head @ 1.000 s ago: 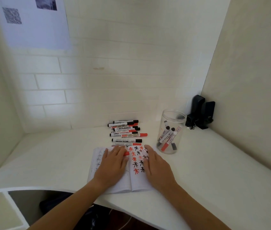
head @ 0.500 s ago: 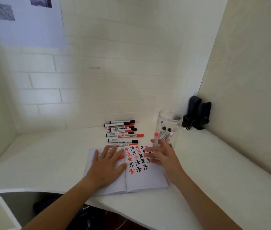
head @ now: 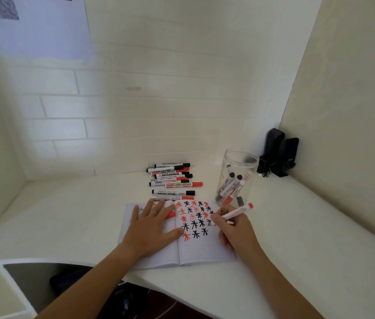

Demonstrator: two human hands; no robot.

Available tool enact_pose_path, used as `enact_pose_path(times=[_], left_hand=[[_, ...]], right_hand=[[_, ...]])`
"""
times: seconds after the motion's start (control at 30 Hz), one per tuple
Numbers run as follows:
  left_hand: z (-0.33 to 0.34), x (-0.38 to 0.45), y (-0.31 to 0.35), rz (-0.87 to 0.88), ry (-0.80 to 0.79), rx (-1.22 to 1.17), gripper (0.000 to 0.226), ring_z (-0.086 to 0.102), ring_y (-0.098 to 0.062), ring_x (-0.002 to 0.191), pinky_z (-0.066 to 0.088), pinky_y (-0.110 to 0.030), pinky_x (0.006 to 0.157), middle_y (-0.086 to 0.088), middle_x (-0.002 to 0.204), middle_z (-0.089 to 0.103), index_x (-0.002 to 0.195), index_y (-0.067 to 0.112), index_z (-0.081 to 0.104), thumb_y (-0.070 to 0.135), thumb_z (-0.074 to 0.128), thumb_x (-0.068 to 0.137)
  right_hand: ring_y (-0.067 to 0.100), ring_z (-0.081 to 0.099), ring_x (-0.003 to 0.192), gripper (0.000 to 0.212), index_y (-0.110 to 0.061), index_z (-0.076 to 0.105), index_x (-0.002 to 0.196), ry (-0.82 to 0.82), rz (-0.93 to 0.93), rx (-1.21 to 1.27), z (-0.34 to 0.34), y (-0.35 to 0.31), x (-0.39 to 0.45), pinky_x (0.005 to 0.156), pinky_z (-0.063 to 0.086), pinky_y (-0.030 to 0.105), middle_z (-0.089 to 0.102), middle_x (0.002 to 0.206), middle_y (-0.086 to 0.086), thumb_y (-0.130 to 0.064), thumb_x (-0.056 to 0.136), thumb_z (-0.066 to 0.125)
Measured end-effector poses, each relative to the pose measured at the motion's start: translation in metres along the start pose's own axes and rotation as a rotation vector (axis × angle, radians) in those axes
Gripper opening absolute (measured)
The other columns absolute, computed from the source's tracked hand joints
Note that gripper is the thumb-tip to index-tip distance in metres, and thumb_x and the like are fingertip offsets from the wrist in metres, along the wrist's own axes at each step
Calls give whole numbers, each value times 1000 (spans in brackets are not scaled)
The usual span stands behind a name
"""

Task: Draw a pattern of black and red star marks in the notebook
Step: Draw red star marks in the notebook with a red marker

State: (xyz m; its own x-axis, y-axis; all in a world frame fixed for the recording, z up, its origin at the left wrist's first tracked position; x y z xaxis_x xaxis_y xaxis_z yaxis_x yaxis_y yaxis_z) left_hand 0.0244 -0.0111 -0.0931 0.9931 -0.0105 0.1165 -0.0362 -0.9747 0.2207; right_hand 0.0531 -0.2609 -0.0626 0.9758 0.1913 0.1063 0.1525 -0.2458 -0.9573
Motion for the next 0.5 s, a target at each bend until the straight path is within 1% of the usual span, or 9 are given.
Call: enact_pose_path(times=[0.03,0.1,0.2,0.27,0.5], left_hand=[[0,0,0,0,1,-2,100,-9,-17,155,-5,-56,123,13,168,0,155,50,6,98,4,67],[1,1,-1,0,3,-4,101,-9,-17,155,-5,-56,123,13,168,1,155,50,7,99,5,67],[1,2,-1,0,12,3,101,-8,-17,155,-4,-56,123,13,168,3,155,49,9,99,5,66],[1,1,-1,-1,9,3,101,-8,-17,155,-4,-56,123,13,168,3,155,49,9,99,6,67],[0,1,0,-6,-9,-4,101,-8,-18,155,-6,-55,123,12,168,2,155,49,9,99,9,66]], right_hand=[[22,51,39,22,-13,63,86,31,4,-47,-2,1,-1,40,42,26,63,54,13,-30,96,72],[22,52,36,22,-13,62,86,65,-9,-104,-5,2,-4,40,44,26,65,52,14,-29,97,71],[23,60,41,23,-13,63,84,65,-24,-172,-6,0,-6,41,46,25,70,57,12,-29,97,71],[22,62,44,24,-14,65,81,52,-15,-207,-6,1,-4,43,46,24,71,58,10,-31,96,72],[16,56,45,21,-15,69,82,39,-4,-222,-3,4,-3,41,42,22,69,56,9,-30,95,73]])
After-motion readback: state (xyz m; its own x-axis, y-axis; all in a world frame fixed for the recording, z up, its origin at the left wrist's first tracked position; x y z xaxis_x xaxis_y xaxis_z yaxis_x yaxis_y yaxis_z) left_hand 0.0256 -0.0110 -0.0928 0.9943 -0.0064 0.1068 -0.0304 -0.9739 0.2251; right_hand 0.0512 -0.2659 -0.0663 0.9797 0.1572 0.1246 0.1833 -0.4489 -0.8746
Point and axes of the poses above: each hand's wrist, its own x-axis towards the middle knuckle, its own z-axis out of the palm, y = z × x, the point moved 5 cm from there along x, towards the middle knuckle
